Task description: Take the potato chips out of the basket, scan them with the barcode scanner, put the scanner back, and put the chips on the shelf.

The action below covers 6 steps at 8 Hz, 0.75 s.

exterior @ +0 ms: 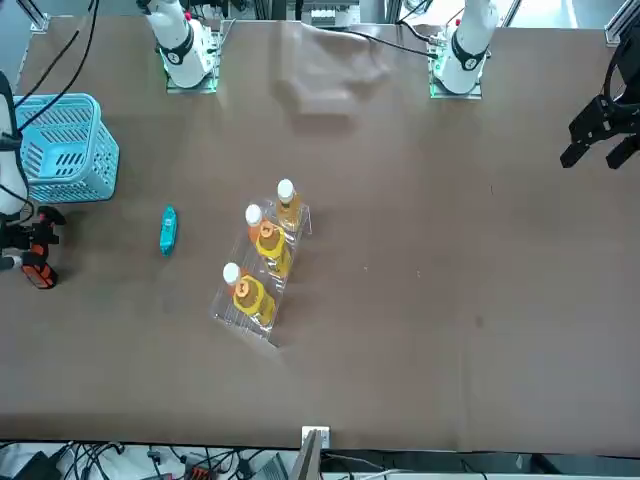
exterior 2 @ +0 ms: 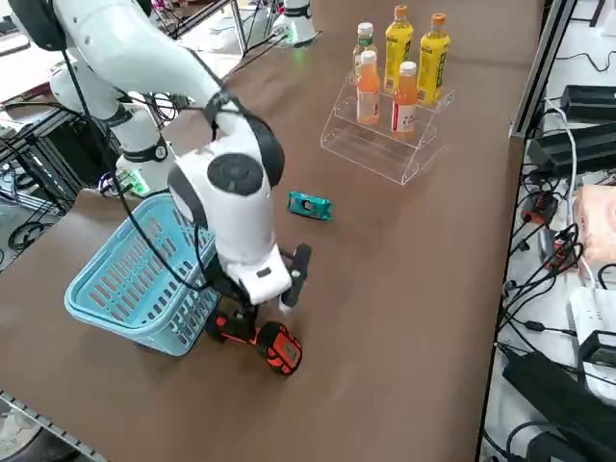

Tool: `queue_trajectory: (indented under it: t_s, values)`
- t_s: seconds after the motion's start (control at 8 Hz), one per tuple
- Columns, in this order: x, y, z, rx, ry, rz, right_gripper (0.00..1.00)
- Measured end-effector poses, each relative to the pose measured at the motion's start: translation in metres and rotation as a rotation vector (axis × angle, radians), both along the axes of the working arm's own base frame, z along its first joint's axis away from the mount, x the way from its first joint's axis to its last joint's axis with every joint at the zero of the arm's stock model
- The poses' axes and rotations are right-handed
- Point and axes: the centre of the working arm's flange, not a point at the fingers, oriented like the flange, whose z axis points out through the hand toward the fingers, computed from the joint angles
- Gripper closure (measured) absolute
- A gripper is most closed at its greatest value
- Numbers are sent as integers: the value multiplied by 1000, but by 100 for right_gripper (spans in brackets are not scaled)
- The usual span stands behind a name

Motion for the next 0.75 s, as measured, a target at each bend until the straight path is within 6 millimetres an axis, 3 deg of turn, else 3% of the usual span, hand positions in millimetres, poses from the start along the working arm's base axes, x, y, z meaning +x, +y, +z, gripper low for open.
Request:
queue_trajectory:
  t_s: [0.38, 0.5, 0.75]
  values:
    - [19, 83, 78, -7, 29, -42, 0]
    - [25, 115, 88, -15, 43, -75, 0]
    - [36, 179, 86, -38, 70, -156, 0]
